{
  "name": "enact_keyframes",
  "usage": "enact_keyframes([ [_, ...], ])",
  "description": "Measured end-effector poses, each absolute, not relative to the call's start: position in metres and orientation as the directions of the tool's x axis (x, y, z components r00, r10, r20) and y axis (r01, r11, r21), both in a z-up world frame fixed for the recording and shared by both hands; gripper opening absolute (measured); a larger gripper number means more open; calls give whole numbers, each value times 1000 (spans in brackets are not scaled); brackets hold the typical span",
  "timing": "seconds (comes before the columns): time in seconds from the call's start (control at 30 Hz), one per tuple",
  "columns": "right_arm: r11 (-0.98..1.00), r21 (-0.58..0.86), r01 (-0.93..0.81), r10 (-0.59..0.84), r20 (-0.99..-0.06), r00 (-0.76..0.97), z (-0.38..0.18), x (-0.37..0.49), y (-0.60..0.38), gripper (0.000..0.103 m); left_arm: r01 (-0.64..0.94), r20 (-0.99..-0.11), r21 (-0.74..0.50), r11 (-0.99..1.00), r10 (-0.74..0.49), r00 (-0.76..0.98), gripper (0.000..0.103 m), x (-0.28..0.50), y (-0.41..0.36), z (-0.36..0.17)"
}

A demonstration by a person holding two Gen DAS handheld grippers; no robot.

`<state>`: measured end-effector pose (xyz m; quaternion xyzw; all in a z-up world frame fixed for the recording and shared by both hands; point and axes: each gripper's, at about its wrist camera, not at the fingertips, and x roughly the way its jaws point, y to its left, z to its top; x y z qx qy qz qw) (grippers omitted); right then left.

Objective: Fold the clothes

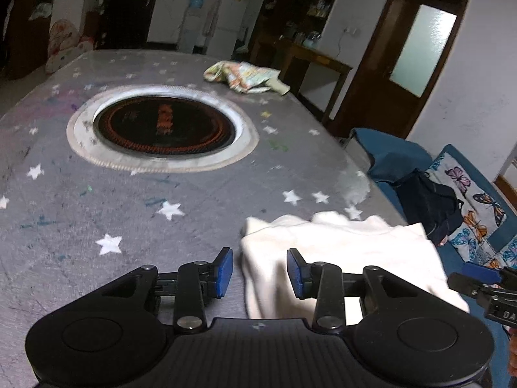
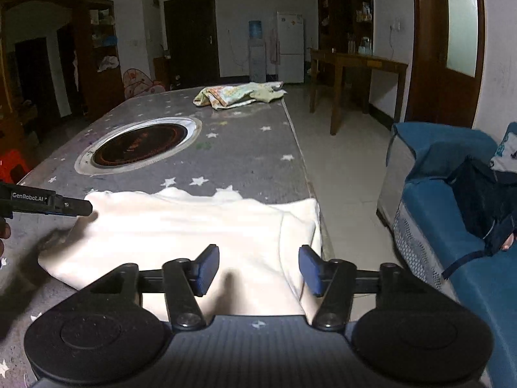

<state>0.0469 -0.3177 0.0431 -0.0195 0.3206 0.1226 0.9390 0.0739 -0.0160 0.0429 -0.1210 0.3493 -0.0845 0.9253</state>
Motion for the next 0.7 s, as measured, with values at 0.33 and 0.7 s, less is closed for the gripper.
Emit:
enact_keyframes([
  [0.33, 962, 17, -273, 222, -631, 743, 52, 36, -303, 58, 270, -573, -261, 927, -374, 730, 38, 47, -47, 58],
  [0.7, 954, -13, -299, 219, -651, 727, 39, 29, -279, 61, 342, -624, -234, 910, -410, 665, 31, 43, -67, 25],
])
